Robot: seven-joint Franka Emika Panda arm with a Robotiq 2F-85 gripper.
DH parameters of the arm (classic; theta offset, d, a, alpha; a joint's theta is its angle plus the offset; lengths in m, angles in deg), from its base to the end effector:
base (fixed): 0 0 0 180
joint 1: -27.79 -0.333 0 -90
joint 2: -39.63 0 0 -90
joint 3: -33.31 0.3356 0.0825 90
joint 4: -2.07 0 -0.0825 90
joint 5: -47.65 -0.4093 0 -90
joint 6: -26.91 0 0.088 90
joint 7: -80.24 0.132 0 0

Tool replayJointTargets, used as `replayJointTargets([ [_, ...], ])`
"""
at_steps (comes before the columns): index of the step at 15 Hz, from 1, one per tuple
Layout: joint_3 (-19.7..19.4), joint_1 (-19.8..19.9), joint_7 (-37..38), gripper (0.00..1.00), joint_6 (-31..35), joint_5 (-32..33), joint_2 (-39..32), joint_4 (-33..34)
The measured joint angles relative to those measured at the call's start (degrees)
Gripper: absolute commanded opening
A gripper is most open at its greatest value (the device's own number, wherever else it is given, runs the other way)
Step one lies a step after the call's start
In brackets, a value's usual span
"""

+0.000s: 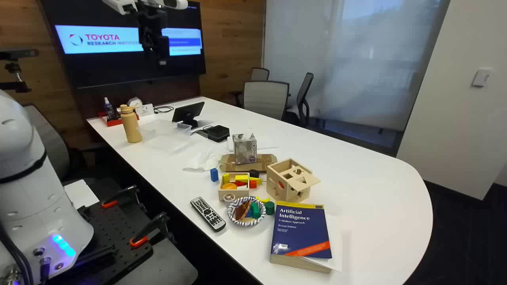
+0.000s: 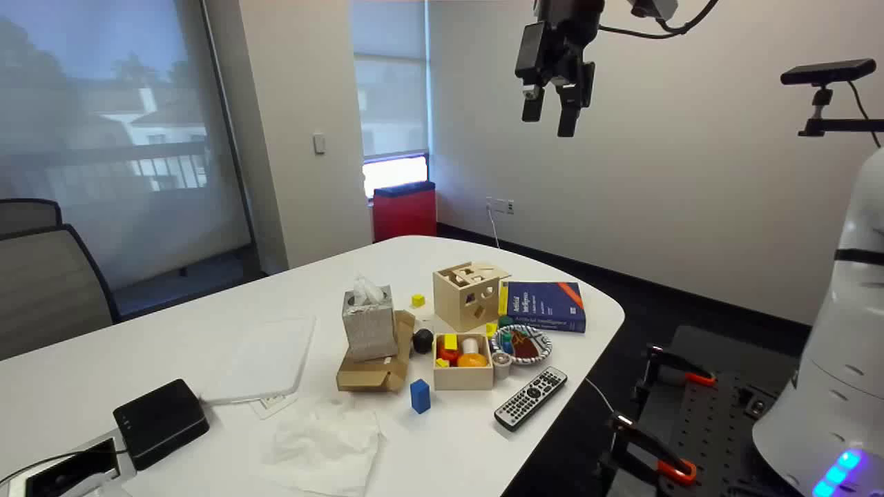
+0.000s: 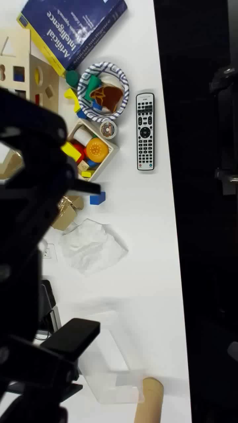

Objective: Put the blue block in the wooden toy box.

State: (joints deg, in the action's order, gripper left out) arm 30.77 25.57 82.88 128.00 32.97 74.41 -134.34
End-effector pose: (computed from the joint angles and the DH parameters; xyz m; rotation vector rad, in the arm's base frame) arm 0.3814 0.0246 0.5253 -2.8622 0.1353 0.0247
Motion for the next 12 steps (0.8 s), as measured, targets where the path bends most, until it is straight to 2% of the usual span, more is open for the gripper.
replayJointTargets([
  [9, 0.2, 0.3, 0.1, 1.00, 0.1, 0.0, -0.2, 0.1],
  [12, 1.4, 0.7, 3.6, 1.00, 3.4, 0.0, -4.0, 0.9],
])
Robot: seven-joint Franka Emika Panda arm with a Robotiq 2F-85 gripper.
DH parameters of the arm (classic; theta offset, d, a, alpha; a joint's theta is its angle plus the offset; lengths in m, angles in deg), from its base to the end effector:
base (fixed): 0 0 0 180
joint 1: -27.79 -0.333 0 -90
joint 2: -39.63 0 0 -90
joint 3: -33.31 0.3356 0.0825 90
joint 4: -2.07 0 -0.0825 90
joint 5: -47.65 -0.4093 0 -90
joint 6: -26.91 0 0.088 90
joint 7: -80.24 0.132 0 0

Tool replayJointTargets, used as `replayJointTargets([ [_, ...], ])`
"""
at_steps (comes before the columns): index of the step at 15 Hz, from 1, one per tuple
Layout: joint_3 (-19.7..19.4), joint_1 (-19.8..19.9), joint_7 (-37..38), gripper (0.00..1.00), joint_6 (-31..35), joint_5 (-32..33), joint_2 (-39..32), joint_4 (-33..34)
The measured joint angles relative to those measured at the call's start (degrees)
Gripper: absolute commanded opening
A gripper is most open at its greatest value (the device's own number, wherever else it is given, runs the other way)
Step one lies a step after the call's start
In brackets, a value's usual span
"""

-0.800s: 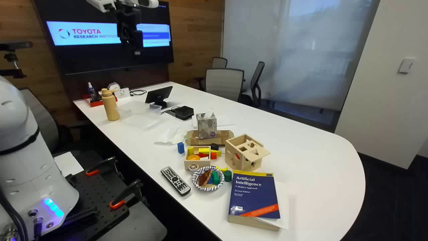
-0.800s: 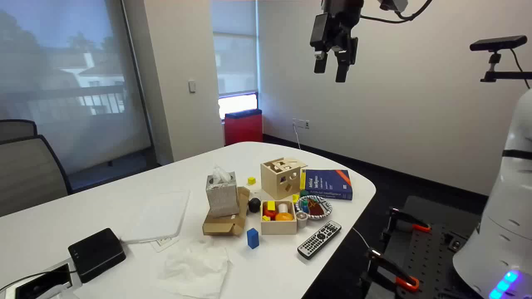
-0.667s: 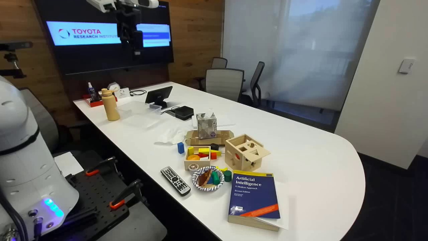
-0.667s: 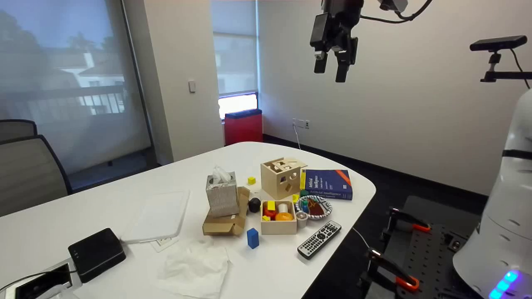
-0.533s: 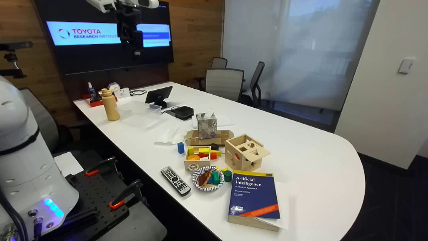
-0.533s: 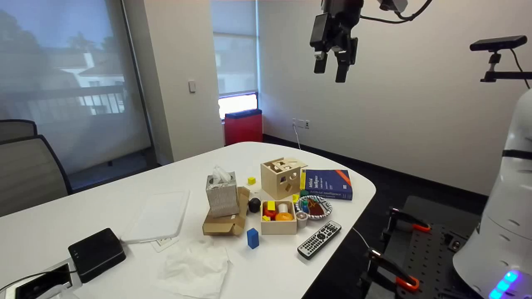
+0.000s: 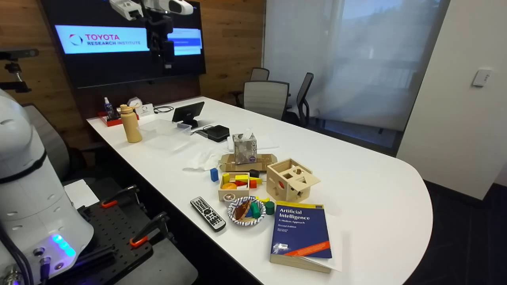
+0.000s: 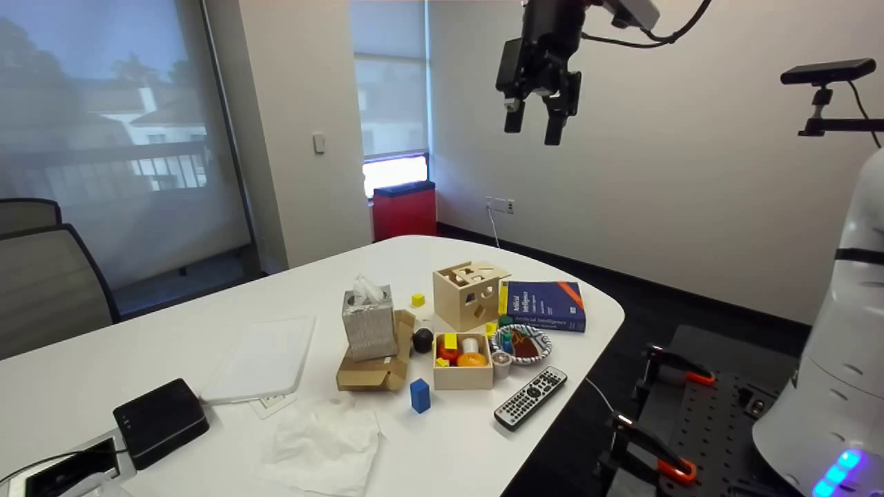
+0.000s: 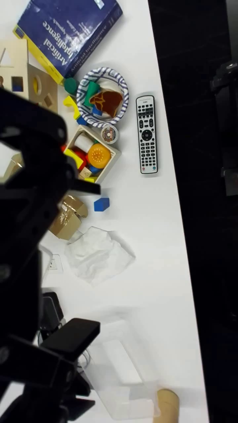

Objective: Put the blue block in the wooden toy box.

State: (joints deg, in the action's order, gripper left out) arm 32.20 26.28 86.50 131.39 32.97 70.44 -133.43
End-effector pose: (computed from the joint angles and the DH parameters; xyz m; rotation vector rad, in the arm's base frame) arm 0.4040 0.0290 0.5107 -2.8746 0.2369 0.0281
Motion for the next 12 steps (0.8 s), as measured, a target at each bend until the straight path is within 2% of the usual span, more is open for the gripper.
replayJointTargets([
  [5, 3.7, 1.1, 12.1, 1.00, 15.0, 0.2, -15.6, 3.9],
  [12, 4.4, 0.5, 31.0, 1.00, 32.8, 0.8, -39.6, 10.5],
])
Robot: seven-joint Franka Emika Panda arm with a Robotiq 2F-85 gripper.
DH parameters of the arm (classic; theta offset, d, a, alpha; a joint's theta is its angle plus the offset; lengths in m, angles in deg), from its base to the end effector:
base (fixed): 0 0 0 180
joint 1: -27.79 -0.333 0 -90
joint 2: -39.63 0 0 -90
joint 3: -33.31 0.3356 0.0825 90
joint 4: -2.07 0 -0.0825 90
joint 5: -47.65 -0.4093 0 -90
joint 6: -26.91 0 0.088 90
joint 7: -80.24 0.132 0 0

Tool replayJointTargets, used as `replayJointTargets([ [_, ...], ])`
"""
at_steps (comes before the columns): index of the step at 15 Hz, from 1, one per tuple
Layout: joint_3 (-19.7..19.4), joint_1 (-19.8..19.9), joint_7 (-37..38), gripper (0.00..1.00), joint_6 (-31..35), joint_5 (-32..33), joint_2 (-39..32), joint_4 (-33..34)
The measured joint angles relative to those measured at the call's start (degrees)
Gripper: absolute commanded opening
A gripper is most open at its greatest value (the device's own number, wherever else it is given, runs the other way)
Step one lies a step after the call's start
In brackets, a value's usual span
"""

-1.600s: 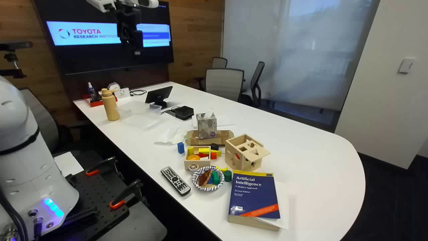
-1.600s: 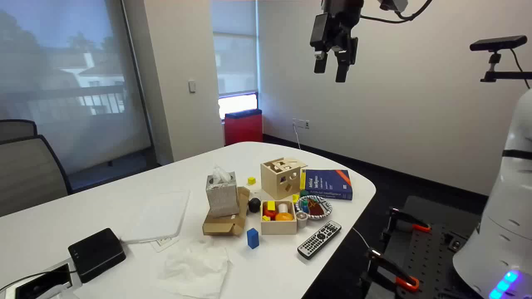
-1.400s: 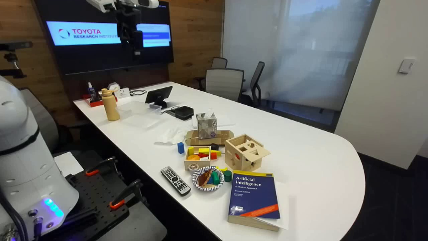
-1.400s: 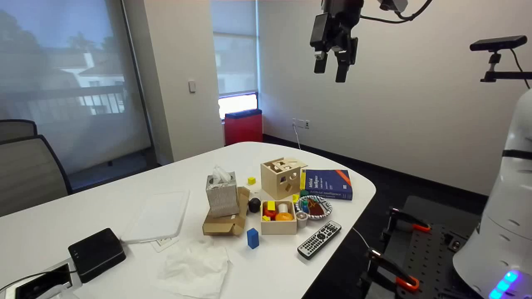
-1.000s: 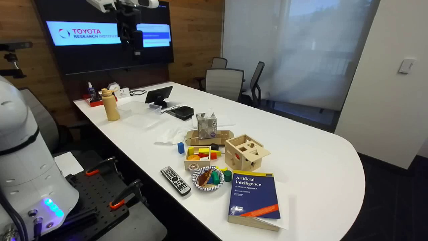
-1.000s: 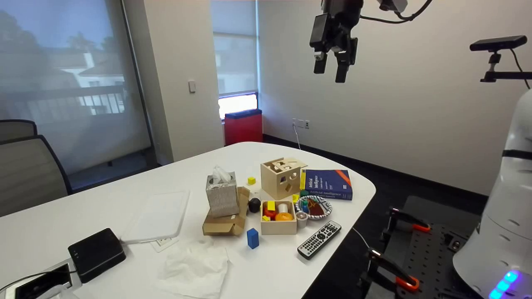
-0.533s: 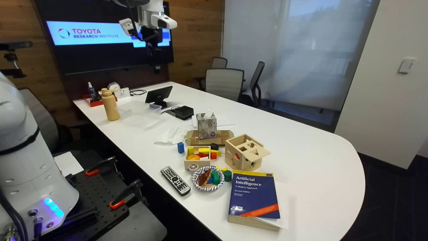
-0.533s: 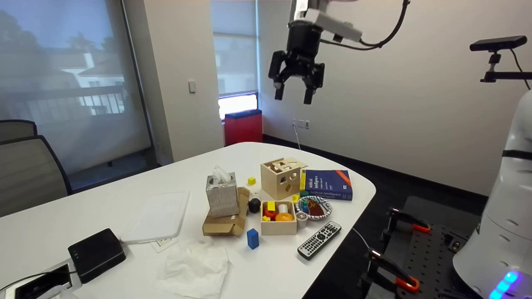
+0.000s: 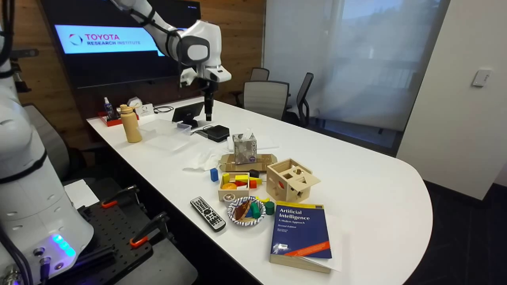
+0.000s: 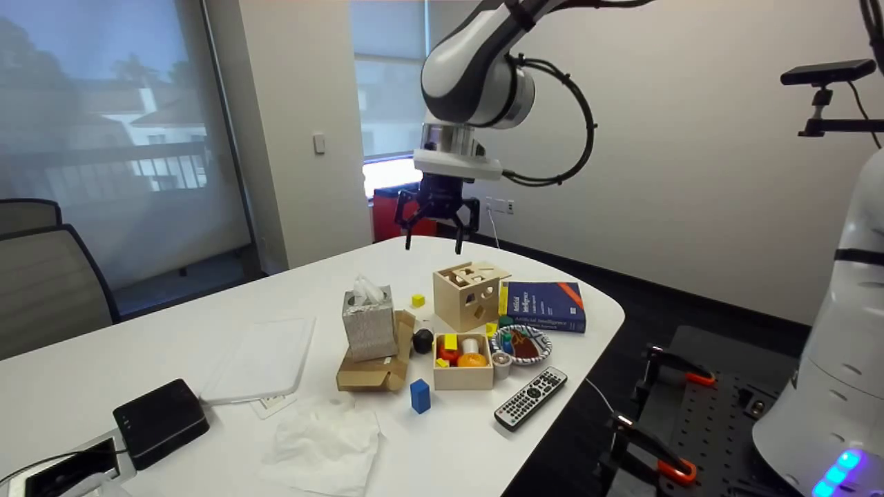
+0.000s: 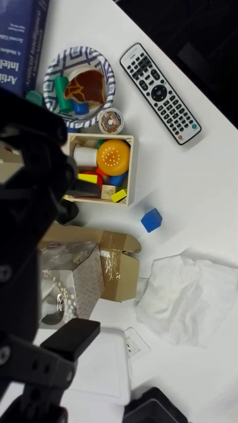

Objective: Put the blue block in the wooden toy box.

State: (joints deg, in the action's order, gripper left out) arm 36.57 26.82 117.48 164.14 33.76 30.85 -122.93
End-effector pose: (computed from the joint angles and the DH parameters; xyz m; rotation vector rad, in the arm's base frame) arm 0.5796 0.0488 0.3027 -2.7482 1.0826 0.0112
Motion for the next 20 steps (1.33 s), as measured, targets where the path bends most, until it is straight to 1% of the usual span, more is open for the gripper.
replayJointTargets([
  [4, -0.2, -2.1, 8.3, 1.00, 6.3, -1.8, -9.4, 2.9],
  [10, -0.3, -5.4, 17.6, 1.00, 11.1, -4.1, -18.7, 4.6],
  [14, -0.3, -6.1, 21.2, 1.00, 14.6, -7.0, -24.0, 4.9],
  [17, -0.3, -6.3, 23.3, 1.00, 19.6, -9.6, -27.9, 5.4],
  [20, -0.6, -6.3, 24.1, 1.00, 24.2, -10.7, -31.9, 6.6],
])
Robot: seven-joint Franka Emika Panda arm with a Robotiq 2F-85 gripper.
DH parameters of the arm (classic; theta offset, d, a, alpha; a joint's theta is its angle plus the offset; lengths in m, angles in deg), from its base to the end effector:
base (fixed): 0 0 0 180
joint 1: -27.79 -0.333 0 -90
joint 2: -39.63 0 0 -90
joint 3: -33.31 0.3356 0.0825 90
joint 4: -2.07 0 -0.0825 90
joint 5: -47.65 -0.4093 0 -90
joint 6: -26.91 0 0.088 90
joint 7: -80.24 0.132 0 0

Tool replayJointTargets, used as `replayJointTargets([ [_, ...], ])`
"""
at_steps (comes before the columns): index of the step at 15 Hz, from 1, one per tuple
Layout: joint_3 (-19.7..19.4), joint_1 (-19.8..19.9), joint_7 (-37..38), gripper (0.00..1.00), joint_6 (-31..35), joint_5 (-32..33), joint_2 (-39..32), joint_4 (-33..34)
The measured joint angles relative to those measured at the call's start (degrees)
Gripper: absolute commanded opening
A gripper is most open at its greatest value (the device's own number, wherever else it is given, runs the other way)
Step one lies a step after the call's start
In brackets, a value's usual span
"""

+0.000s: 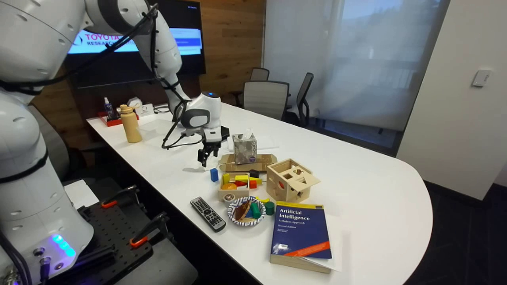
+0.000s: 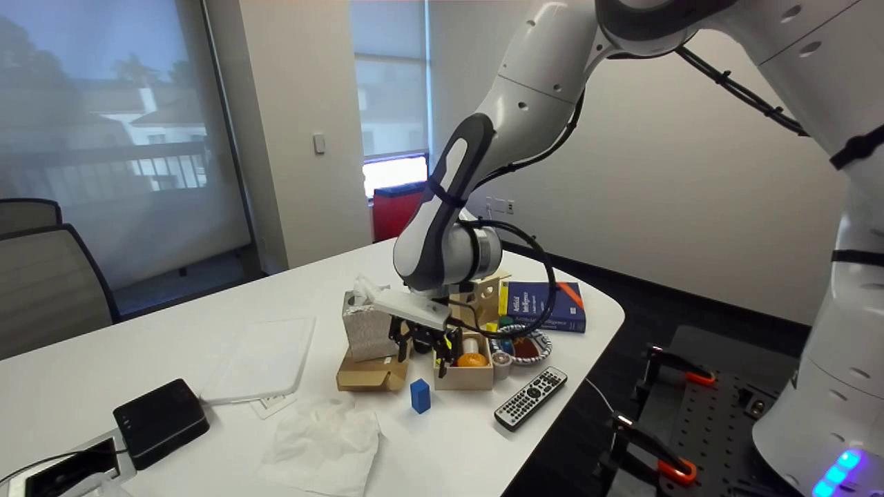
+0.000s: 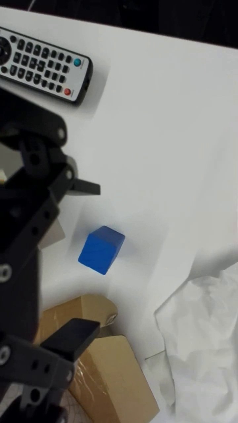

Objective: Put the blue block in the wooden toy box.

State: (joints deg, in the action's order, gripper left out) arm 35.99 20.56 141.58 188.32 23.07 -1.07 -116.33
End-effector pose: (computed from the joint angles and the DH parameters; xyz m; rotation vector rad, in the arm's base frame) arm 0.5880 0.0872 0.0509 -2.3577 1.8195 0.1088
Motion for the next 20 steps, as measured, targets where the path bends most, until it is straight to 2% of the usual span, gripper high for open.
replayJointTargets([
  [11, -0.6, 0.8, 0.0, 1.00, 1.0, -0.3, -11.9, 11.2],
  [17, -0.4, 0.8, 0.2, 1.00, 1.0, -0.5, -14.7, 12.8],
  [19, -0.3, 0.8, 0.9, 0.92, 0.9, -0.5, -14.8, 12.8],
  [20, -0.3, 0.8, 1.1, 0.93, 0.9, -0.5, -14.8, 12.8],
])
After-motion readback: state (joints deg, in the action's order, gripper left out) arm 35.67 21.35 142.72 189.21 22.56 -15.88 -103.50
